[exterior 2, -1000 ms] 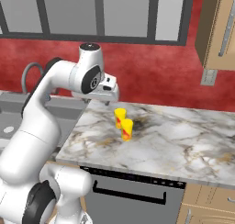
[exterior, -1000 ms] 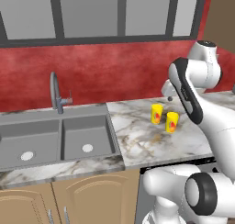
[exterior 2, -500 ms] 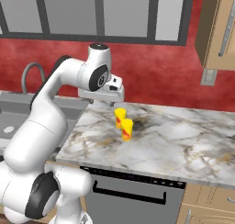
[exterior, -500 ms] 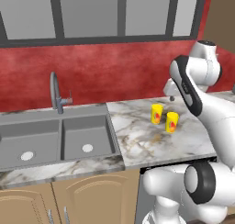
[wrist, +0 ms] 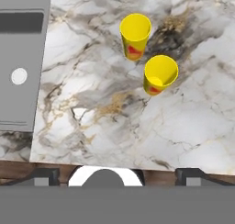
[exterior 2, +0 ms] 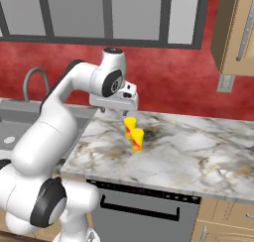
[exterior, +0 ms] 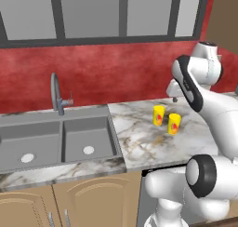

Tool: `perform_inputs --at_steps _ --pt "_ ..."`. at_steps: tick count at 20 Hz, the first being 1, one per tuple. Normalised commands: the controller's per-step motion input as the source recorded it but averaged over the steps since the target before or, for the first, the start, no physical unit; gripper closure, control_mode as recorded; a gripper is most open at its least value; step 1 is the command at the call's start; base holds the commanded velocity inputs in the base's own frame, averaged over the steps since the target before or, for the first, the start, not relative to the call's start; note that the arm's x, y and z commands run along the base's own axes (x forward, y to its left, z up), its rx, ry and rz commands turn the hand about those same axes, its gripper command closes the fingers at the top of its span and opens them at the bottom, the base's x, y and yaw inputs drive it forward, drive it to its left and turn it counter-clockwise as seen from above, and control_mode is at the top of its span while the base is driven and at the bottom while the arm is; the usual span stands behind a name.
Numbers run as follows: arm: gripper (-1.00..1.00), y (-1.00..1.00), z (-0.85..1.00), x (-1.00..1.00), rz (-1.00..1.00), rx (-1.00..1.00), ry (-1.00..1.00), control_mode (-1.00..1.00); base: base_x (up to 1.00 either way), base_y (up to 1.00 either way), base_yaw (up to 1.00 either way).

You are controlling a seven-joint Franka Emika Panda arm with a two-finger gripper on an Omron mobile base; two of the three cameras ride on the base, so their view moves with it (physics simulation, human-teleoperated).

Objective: Place the cup in the left basin and the cup in the right basin of the sink.

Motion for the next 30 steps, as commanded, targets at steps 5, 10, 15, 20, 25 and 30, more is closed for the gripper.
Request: perform_inputs --at_steps 5,10,15,20,25,30 --pt "-1.00 -0.01 -0.18 0.10 0.00 -0.01 0.08 -1.00 0.00 0.00 0.00" --pt "-1.00 -0.01 -0.21 0.11 0.00 -0.03 0.06 -1.00 0.00 0.00 0.00" --pt "-1.00 -0.01 -0.32 0.17 0.00 -0.05 0.19 -1.00 0.00 0.00 0.00" --pt "-1.00 -0.02 -0.32 0.17 0.00 0.00 0.20 -1.00 0.00 0.00 0.00" --pt "-1.00 -0.03 -0.29 0.19 0.07 0.00 0.11 -1.00 0.00 0.00 0.00" --pt "-1.00 -0.07 -0.25 0.16 0.09 0.02 0.03 -1.00 0.00 0.00 0.00"
